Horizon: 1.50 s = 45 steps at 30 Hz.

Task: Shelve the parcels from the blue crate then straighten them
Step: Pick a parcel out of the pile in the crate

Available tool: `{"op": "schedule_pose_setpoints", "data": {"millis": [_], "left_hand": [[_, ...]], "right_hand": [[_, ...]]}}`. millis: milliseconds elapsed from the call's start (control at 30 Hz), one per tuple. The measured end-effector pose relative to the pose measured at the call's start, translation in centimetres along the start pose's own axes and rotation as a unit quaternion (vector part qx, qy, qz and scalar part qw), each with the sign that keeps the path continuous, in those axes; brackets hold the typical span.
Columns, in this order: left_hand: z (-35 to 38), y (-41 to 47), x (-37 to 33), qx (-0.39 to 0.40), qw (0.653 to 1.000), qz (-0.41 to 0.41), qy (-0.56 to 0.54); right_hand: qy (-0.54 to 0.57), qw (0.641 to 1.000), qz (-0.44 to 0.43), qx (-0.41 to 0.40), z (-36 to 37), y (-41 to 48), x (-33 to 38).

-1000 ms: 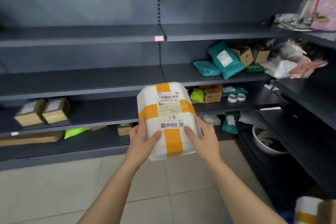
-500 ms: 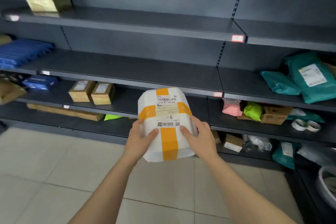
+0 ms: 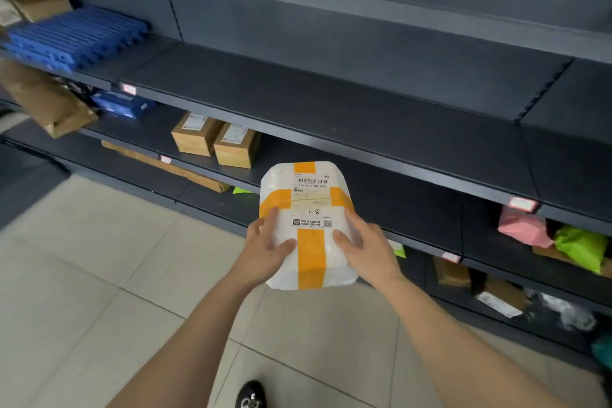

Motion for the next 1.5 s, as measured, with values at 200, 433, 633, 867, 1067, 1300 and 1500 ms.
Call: {"op": "schedule_pose_setpoints", "data": {"millis": [200, 433, 633, 867, 1067, 1300, 1500], "left_hand": [[-4.9, 8.3, 3.9, 0.063, 0.996, -0.036, 0.05], [-8.4, 18.0, 6.7, 0.08, 0.993, -0.032, 0.076], [-10.0, 26.9, 8.2, 0.057, 0.996, -0.016, 0.073], [-11.1, 37.6, 9.8, 0.023, 0.994, 0.038, 0.097], [-11.1, 44.1, 12.0, -0.017, 0.988, 0.068, 0.137], [-11.3, 48.0, 12.1, -0.077, 0.958, 0.111, 0.252], [-11.2, 47.9, 11.7, -0.102, 0.928, 0.103, 0.344]], "right_hand": [[0.002, 0.999, 0.022, 0.037, 4.8, 8.7, 1.7], [0.008, 0.998, 0.026, 0.06, 8.2, 18.3, 2.1], [0.001, 0.998, 0.008, 0.059, 9.5, 27.0, 1.1], [0.009, 1.0, -0.018, 0.003, 11.1, 37.1, -0.6], [-0.024, 0.999, -0.032, -0.017, 12.2, 43.9, -1.9], [-0.104, 0.993, -0.057, -0.03, 13.1, 48.4, -2.1], [-0.232, 0.969, -0.056, -0.059, 13.1, 48.5, -1.5]]}}
Point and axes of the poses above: each hand's wrist, its own y-axis towards the middle knuckle, its own z-axis out of the palm, x = y × z, the point moved 6 cm from there along y, towards the middle knuckle, and after that the axes turned 8 degrees about x, right-handed, at the moved point
